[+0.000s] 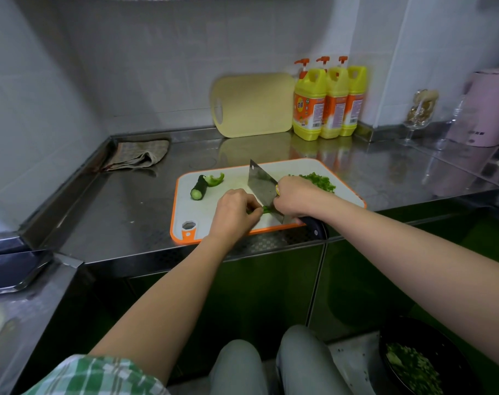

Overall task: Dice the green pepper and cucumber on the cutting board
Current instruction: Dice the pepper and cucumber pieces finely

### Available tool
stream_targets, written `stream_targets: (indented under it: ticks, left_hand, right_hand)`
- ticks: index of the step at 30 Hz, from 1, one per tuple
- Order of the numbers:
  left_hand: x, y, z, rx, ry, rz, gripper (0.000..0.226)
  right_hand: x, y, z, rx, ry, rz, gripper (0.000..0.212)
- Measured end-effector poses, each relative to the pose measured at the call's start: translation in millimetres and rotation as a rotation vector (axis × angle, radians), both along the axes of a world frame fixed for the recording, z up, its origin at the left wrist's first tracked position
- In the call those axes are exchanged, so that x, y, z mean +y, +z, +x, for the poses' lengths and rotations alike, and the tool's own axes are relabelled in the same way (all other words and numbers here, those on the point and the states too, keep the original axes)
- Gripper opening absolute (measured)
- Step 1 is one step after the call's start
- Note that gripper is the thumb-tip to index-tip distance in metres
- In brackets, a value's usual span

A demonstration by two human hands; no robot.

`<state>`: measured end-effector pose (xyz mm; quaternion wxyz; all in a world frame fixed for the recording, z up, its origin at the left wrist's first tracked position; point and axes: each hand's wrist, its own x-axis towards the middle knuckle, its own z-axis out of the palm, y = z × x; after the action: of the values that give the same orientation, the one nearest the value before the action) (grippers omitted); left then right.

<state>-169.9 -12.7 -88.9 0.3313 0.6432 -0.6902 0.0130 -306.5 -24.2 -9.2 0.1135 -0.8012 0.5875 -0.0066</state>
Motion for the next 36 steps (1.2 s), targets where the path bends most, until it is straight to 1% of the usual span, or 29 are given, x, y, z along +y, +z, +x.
stream_targets:
  ticks: [2,4,6,8,10,13,14,17,19,21,23,26,29,32,36]
  left_hand:
    - [-1,-1,0,0.015,0.002,0.001,0.011]
    - [-1,-1,0,0.022,0.001,0.002,0.010]
    - [-2,-1,-1,0.027,0.000,0.008,0.010]
    - [-1,0,-1,0.034,0.001,0.012,0.010]
    - [-1,1,-2,0.033,0.007,0.021,0.010]
    - [0,1,-3,0.016,0.010,0.025,0.010]
    - [0,2,-3,0.015,0.014,0.022,0.011]
    - [2,2,-5,0.017,0.031,0.028,0.012]
    - [2,1,-6,0.015,0.038,0.030,0.015]
    - [3,0,-5,0.011,0.041,0.028,0.025]
    - [3,-2,-2,0.006,0.046,0.016,0.031]
    - [4,-2,2,0.014,0.069,0.015,0.024]
    - [5,-1,3,0.027,0.073,0.039,0.017]
    - [5,0,1,0.050,0.074,0.033,0.015]
    - [5,1,1,0.070,0.081,0.035,0.013]
  right_hand:
    - [-3,-1,4,0.034,-0.012,-0.008,0.009]
    - [-3,-1,6,0.020,-0.028,-0.006,0.006]
    - [-5,-2,5,-0.025,-0.038,-0.001,0.010]
    - [-7,-4,4,-0.063,-0.057,-0.003,0.011]
    - [-6,-8,5,-0.063,-0.064,-0.028,0.002]
    - [-7,-16,7,-0.092,-0.050,-0.086,0.019]
    - [-7,-15,6,-0.097,-0.038,-0.094,0.019]
    - [-6,-13,2,-0.155,-0.048,-0.101,0.007]
    - [-7,-12,-2,-0.208,-0.049,-0.120,0.008]
    - [-7,-9,-5,-0.240,-0.053,-0.099,0.010]
    - [-5,-2,-7,-0.216,-0.043,-0.036,0.014]
    - [0,6,-9,-0.128,-0.011,0.033,0.018]
    - [5,5,-5,-0.040,0.022,0.027,0.016]
    - [4,5,0,-0.003,0.030,0.012,0.021]
    - [-4,1,6,-0.003,0.003,0.009,0.010]
